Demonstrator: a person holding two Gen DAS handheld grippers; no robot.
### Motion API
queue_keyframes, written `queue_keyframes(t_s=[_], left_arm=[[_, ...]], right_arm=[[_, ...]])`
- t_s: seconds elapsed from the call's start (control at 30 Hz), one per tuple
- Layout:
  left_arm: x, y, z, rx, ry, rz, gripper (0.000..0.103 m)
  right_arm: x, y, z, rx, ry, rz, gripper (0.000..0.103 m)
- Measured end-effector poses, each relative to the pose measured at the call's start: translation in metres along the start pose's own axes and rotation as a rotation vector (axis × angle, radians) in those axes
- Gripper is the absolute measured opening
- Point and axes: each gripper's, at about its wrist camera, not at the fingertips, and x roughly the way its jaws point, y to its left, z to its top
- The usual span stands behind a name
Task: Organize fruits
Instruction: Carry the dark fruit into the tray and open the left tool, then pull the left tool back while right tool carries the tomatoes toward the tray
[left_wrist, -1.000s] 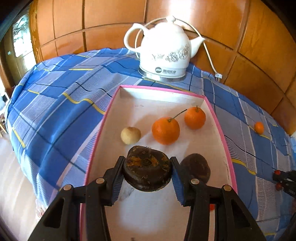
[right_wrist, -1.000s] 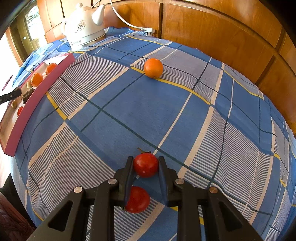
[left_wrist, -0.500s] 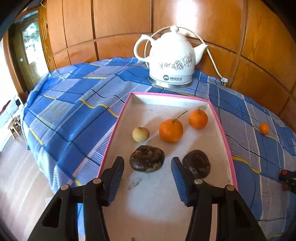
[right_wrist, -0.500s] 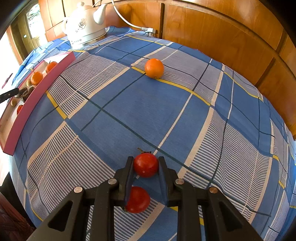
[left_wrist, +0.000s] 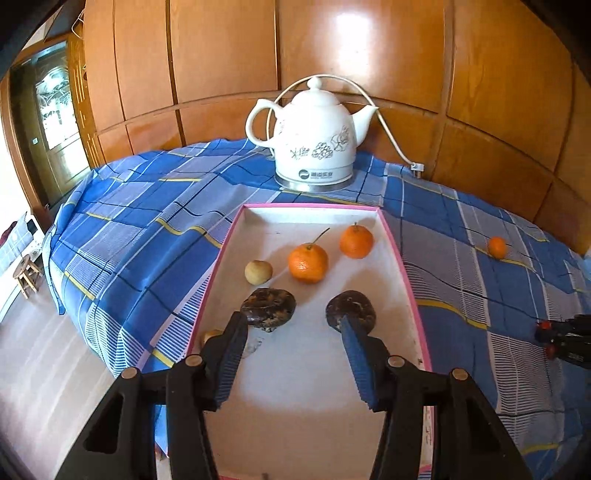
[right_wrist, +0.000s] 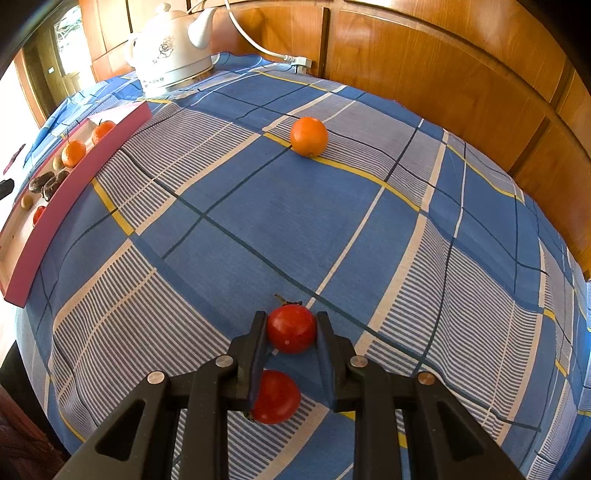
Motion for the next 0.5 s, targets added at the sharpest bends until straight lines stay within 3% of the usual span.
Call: queue_keyframes(t_s=[0.5], left_arm=[[-0.0056, -0.0009, -0.0043, 0.006, -0.006, -0.017, 0.054]], right_arm=[[0.0016, 0.003, 0.0027, -0.015, 0.023, -0.023, 0.025]])
